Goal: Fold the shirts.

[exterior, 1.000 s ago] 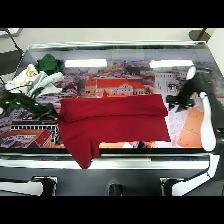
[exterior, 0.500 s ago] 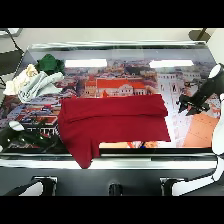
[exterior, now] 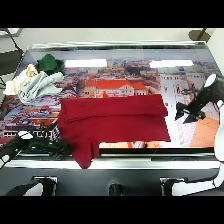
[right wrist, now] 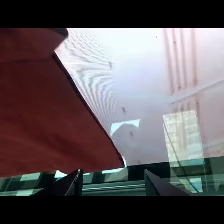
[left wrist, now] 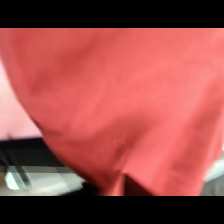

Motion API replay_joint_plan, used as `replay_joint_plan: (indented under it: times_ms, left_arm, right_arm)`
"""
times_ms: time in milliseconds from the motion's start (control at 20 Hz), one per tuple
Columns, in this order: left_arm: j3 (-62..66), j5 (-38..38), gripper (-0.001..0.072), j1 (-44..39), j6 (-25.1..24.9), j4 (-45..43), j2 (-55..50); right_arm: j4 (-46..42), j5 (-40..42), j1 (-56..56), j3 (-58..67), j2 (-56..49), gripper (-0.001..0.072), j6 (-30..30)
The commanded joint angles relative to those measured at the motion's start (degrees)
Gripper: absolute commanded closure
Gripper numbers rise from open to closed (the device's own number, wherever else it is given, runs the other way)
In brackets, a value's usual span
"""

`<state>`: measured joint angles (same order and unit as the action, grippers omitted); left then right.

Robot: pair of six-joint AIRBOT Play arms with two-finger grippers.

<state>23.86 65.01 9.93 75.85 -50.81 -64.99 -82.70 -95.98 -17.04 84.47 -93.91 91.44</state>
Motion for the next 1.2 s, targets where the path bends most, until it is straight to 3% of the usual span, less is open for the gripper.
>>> replay_joint_plan:
  times_ms: [0, 50, 350, 850, 900, 1000, 1050, 1150]
  left_arm:
    - [-0.3, -4.7, 0.0621, -1.6, 1.4, -0.4, 0.0]
    - [-0.3, -4.5, 0.0672, -1.6, 0.5, -0.4, 0.1]
    - [-0.2, -3.5, 0.0673, -1.6, 0.4, -0.4, 0.2]
    - [-0.2, -3.3, 0.0673, -1.6, 0.4, -0.4, 0.2]
    - [-0.2, -3.3, 0.0673, -1.6, 0.4, -0.4, 0.2]
    - [-0.2, -3.0, 0.0673, -1.6, 0.4, -0.4, 0.2]
    - [-0.2, -2.9, 0.0673, -1.6, 0.4, -0.4, 0.2]
    - [0.1, -2.6, 0.0673, -1.5, 0.3, -0.4, 0.2]
  right_arm:
    - [2.0, 6.0, 0.0, -12.5, 5.0, 0.0217, -2.5]
    - [4.2, 7.5, 0.0, -16.1, 6.2, 0.0216, -3.7]
    - [7.8, 16.1, 0.0, -25.9, 6.7, 0.0207, -6.8]
    - [11.1, 18.7, 0.0, -27.6, 5.3, 0.0218, -6.1]
    - [11.1, 18.3, 0.0, -27.7, 5.1, 0.0246, -6.1]
    - [11.1, 18.5, 0.0, -27.9, 5.0, 0.0575, -6.0]
    - [11.1, 18.6, 0.0, -27.9, 5.0, 0.0669, -6.0]
    - [11.1, 17.8, 0.0, -27.7, 5.2, 0.0670, -7.0]
